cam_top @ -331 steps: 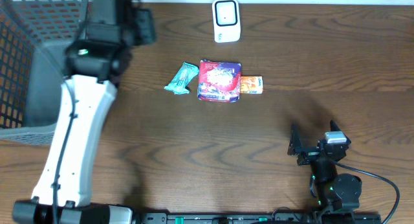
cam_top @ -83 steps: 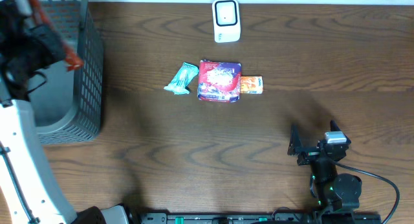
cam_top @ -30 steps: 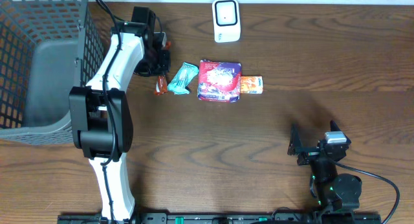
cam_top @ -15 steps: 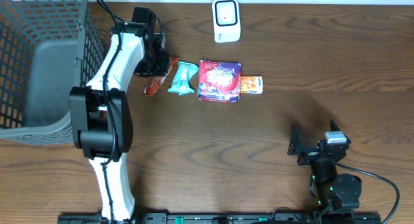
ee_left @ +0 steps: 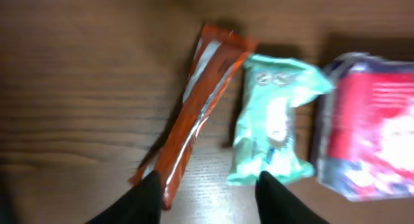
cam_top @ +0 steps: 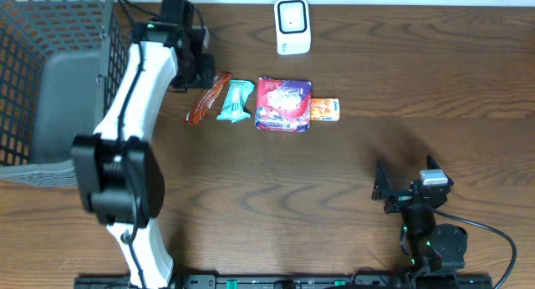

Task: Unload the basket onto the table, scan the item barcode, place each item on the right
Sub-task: 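Raise the left gripper away from the items and hold it above the basket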

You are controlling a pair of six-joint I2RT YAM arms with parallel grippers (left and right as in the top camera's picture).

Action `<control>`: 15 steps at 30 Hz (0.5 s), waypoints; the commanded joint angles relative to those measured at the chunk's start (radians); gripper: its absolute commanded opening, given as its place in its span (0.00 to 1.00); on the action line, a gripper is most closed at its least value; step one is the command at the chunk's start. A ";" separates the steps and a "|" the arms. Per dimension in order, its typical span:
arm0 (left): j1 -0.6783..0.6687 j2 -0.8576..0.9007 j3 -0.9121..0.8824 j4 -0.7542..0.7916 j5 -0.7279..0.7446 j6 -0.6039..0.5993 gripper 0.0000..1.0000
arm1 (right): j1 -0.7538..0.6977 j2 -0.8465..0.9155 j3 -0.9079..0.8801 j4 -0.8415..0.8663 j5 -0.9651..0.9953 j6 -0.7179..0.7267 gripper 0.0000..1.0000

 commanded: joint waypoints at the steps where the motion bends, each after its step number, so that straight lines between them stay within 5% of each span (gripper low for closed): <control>1: 0.005 -0.063 0.004 -0.001 -0.014 0.001 0.52 | -0.008 -0.004 -0.001 -0.004 0.009 0.003 0.99; 15: 0.093 -0.117 0.004 -0.081 -0.118 0.000 0.51 | -0.008 -0.004 -0.001 -0.004 0.008 0.003 0.99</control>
